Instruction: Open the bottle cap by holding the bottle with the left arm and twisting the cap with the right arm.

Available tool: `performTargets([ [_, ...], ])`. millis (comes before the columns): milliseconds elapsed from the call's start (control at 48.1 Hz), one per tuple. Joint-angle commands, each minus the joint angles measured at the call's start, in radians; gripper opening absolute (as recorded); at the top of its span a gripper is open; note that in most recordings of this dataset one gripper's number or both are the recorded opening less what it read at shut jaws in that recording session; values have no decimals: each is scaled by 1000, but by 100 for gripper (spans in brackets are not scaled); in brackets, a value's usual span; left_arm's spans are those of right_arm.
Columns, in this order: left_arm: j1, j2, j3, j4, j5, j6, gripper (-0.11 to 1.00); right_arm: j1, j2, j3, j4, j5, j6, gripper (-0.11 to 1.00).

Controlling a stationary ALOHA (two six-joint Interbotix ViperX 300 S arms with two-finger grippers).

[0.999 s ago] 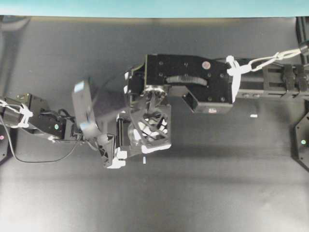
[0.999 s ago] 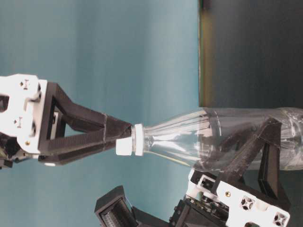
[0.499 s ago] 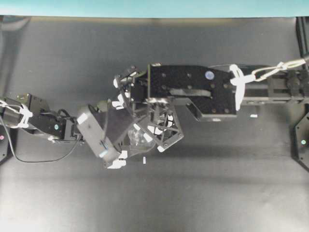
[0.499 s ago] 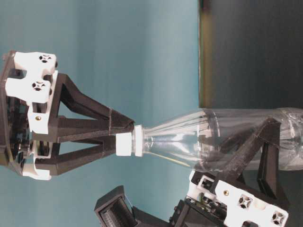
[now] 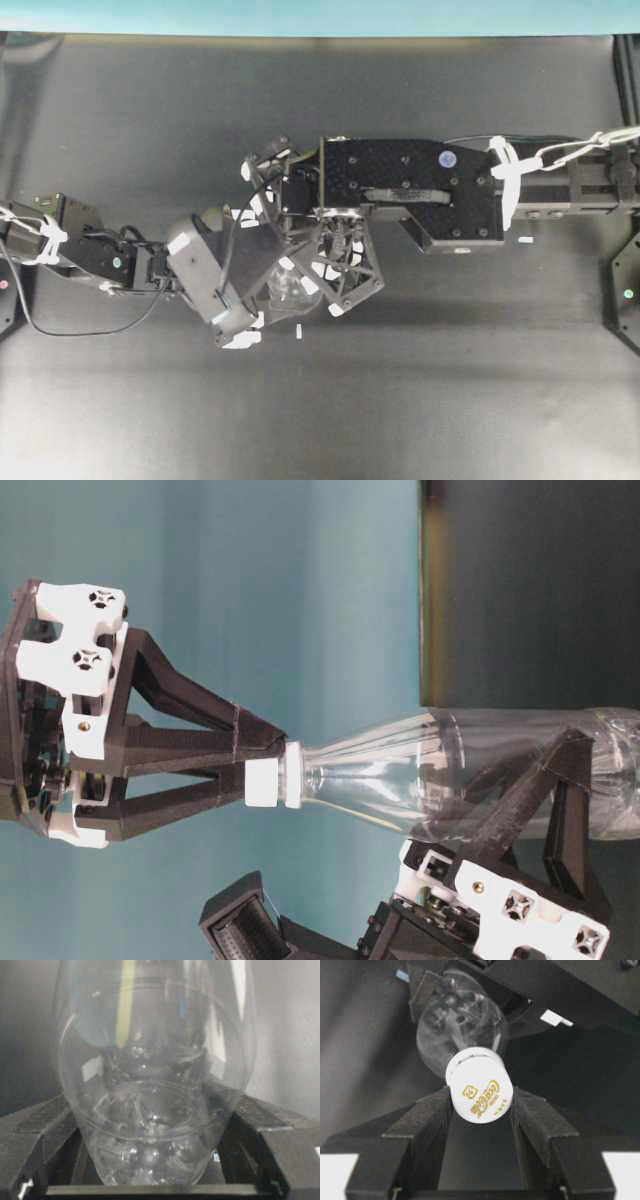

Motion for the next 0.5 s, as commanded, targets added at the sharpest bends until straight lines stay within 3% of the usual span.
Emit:
performTargets([
  [0,-18,-3,-8,3,0,2,79,-5,-15,0,-6,-2,29,35],
  [187,-18,-3,-9,3,2,2,79,-3,-26,-6,2,-5,64,37],
  [374,-18,-3,-9,3,3,2,79,-3,-41,-6,17,-23,146,82],
  [478,-18,-3,-9,3,6,0,79,0,-54,-11,15,-20,172,86],
])
